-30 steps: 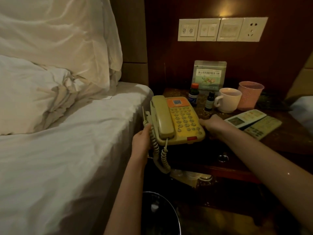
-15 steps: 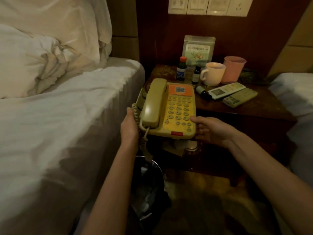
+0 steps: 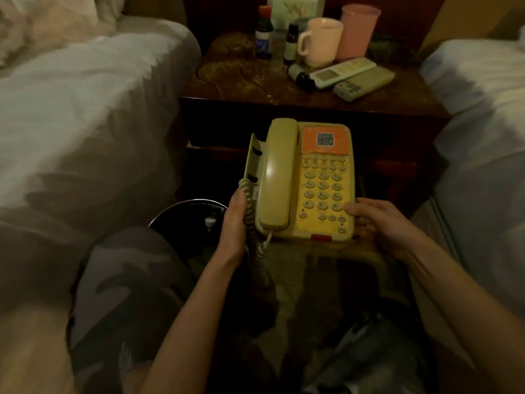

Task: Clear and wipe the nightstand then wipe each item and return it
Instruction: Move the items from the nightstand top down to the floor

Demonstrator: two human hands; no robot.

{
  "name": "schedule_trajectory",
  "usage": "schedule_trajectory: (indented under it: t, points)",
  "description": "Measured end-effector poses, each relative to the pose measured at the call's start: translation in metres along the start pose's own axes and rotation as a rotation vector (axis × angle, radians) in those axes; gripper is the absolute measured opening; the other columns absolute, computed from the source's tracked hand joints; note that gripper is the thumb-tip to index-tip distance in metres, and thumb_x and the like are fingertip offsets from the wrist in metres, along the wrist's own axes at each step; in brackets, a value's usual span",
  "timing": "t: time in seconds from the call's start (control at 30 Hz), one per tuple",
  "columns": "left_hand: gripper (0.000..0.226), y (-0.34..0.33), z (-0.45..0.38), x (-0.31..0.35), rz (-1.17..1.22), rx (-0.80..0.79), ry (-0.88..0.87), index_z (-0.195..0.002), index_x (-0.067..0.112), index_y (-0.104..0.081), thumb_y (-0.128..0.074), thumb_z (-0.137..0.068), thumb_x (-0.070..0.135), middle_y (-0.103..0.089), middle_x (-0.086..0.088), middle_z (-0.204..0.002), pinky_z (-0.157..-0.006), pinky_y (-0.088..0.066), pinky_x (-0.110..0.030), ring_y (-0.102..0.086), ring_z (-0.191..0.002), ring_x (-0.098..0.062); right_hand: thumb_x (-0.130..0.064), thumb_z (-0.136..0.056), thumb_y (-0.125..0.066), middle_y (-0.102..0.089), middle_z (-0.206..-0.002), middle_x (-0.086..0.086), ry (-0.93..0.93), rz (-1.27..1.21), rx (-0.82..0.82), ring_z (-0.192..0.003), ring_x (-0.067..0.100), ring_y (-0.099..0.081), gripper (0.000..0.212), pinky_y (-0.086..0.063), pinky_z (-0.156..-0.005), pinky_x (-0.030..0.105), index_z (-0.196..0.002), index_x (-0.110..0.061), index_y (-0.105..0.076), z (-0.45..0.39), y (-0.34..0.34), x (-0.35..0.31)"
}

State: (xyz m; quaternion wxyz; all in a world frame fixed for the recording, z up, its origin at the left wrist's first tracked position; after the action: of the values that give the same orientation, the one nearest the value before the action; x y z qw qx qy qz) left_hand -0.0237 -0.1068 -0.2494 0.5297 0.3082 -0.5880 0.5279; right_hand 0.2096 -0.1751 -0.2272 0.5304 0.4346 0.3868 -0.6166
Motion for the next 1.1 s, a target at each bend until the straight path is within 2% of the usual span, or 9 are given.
schedule_trajectory:
  t: [0.13,0.23,0.4,0.47,0.6,0.73,0.83,0.97,1.1]
  points:
    - [0.096,-0.016,0.007,-0.047,-0.163,-0.048,0.092,-0.144,0.019,-0.034,-0.069,-0.061,0.054,-0.054,-0.007,-0.132,-0.078,-0.054,-0.026,-0.059,-0.113,-0.019,-0.042,-0.037,-0.092,-0.072,-0.102,0.011,-0.088,-0.116,0.015,-0.094,0.024,-0.07,0.086,-0.058,-0.067,0.028,-0.108,-0.004,-0.063,0.01,0.025,0.049]
    - [0.116,-0.027,0.011,-0.089,-0.188,-0.146,0.192,-0.145,0.023,-0.026,-0.082,-0.044,0.036,-0.05,-0.003,-0.131,-0.074,-0.055,-0.024,-0.056,-0.112,-0.016,-0.048,-0.027,-0.093,-0.073,-0.1,0.011,-0.106,-0.127,0.048,-0.092,0.022,-0.07,0.094,-0.057,-0.066,0.024,-0.104,-0.004,-0.064,0.013,0.044,0.081]
    - [0.101,-0.042,0.007,-0.147,-0.352,-0.269,0.292,-0.134,0.015,-0.041,-0.09,-0.046,0.025,-0.06,-0.001,-0.125,-0.093,-0.052,-0.036,-0.059,-0.116,-0.016,-0.032,-0.055,-0.085,-0.069,-0.107,0.02,-0.224,-0.168,0.074,-0.089,0.021,-0.071,0.07,-0.057,-0.066,0.024,-0.11,0.004,-0.061,0.009,0.074,0.132]
    - [0.094,-0.04,0.006,-0.169,-0.354,-0.237,0.345,-0.129,0.014,-0.046,-0.09,-0.046,0.024,-0.063,-0.004,-0.121,-0.092,-0.053,-0.041,-0.06,-0.114,-0.019,-0.034,-0.05,-0.089,-0.07,-0.104,0.018,-0.275,-0.175,0.063,-0.09,0.021,-0.071,0.077,-0.056,-0.066,0.024,-0.111,0.004,-0.06,0.004,0.078,0.155]
    - [0.072,-0.03,0.006,-0.204,-0.343,-0.176,0.428,-0.124,0.012,-0.049,-0.081,-0.063,-0.005,-0.065,-0.003,-0.113,-0.077,-0.054,-0.022,-0.063,-0.104,-0.014,-0.041,-0.035,-0.093,-0.072,-0.102,0.015,-0.344,-0.216,0.02,-0.092,0.022,-0.07,0.087,-0.057,-0.068,0.026,-0.107,-0.001,-0.064,-0.011,0.076,0.204]
    - [0.075,-0.004,0.005,-0.235,-0.312,-0.046,0.571,-0.126,0.008,-0.048,-0.081,-0.06,-0.007,-0.067,-0.011,-0.108,-0.071,-0.057,-0.03,-0.066,-0.095,-0.023,-0.018,-0.077,-0.068,-0.073,-0.098,0.012,-0.44,-0.314,0.01,-0.09,0.019,-0.07,0.039,-0.059,-0.074,0.029,-0.11,0.0,-0.062,-0.032,0.06,0.245]
    - [0.07,0.014,0.002,-0.253,-0.229,0.082,0.63,-0.126,0.013,-0.045,-0.074,-0.068,-0.013,-0.063,-0.015,-0.11,-0.062,-0.058,-0.03,-0.067,-0.091,-0.029,-0.008,-0.09,-0.054,-0.074,-0.092,0.008,-0.483,-0.316,0.017,-0.085,0.015,-0.071,0.019,-0.058,-0.072,0.026,-0.106,-0.003,-0.062,-0.055,0.048,0.269]
    - [0.072,0.028,-0.003,-0.272,-0.237,0.135,0.7,-0.132,0.014,-0.042,-0.075,-0.071,-0.005,-0.059,-0.01,-0.119,-0.065,-0.056,-0.026,-0.063,-0.101,-0.024,-0.007,-0.09,-0.057,-0.067,-0.108,0.013,-0.516,-0.251,0.049,-0.088,0.017,-0.068,0.024,-0.056,-0.074,0.028,-0.113,0.0,-0.058,-0.082,0.042,0.292]
    - [0.062,0.044,-0.013,-0.278,-0.385,0.197,0.727,-0.132,0.014,-0.048,-0.07,-0.077,-0.004,-0.059,-0.004,-0.106,-0.054,-0.051,-0.017,-0.06,-0.078,-0.012,-0.007,-0.088,-0.061,-0.059,-0.121,0.01,-0.558,-0.104,0.109,-0.109,0.022,-0.057,0.035,-0.046,-0.09,0.033,-0.122,-0.004,-0.053,-0.098,0.037,0.316]
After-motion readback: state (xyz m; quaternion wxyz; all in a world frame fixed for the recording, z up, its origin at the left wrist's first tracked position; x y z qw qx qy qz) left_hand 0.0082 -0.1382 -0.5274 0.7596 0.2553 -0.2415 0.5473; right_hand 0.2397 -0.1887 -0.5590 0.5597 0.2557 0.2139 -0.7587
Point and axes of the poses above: each hand's wrist, its own z-axis away from the middle knuckle, its own y-axis out of the back of the hand, x = y × z, the point moved 8 cm from there along -z, towards the middle knuckle
